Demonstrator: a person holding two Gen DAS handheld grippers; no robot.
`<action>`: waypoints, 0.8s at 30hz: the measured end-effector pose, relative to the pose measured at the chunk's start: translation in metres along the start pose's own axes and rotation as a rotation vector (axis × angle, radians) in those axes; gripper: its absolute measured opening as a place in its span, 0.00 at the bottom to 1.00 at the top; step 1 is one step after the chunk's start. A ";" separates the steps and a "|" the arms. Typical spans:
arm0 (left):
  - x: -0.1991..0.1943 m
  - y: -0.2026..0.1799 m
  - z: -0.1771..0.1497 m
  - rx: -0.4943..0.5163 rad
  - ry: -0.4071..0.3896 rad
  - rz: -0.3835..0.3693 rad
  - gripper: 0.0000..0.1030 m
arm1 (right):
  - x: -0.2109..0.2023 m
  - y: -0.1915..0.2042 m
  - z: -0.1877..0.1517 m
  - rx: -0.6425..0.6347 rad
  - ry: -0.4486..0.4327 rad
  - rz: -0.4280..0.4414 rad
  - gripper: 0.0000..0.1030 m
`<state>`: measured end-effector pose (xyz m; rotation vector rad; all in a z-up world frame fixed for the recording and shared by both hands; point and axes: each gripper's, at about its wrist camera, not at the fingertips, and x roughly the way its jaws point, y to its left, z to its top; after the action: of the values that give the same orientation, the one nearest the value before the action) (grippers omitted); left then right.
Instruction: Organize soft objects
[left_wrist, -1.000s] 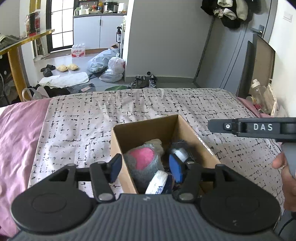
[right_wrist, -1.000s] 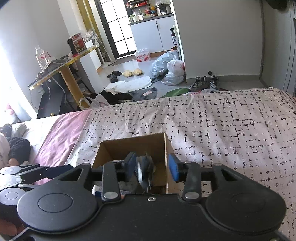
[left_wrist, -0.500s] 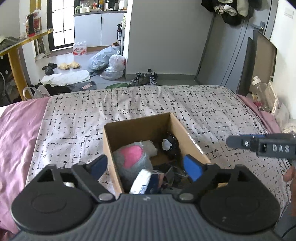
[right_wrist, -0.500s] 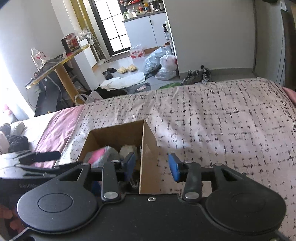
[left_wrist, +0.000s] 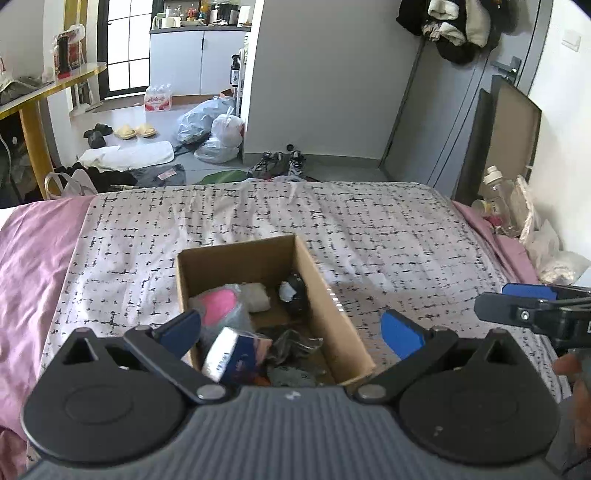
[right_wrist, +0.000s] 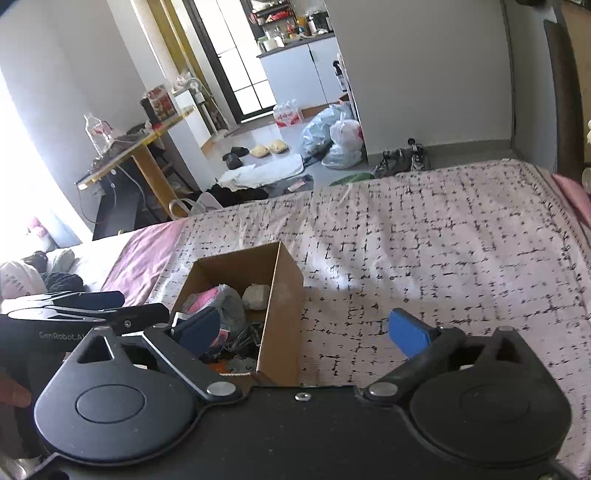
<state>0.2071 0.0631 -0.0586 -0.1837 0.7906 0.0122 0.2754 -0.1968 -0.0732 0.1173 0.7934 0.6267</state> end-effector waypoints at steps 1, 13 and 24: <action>-0.004 -0.002 0.000 0.003 -0.004 0.001 1.00 | -0.005 0.000 0.000 -0.005 -0.002 0.010 1.00; -0.060 -0.029 -0.005 0.043 -0.008 -0.006 1.00 | -0.062 -0.008 -0.009 -0.006 -0.061 0.055 1.00; -0.103 -0.029 -0.022 0.008 -0.038 -0.007 1.00 | -0.100 -0.014 -0.029 0.013 -0.099 0.065 1.00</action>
<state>0.1207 0.0370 0.0036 -0.1783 0.7519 0.0060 0.2093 -0.2687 -0.0353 0.1846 0.7004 0.6723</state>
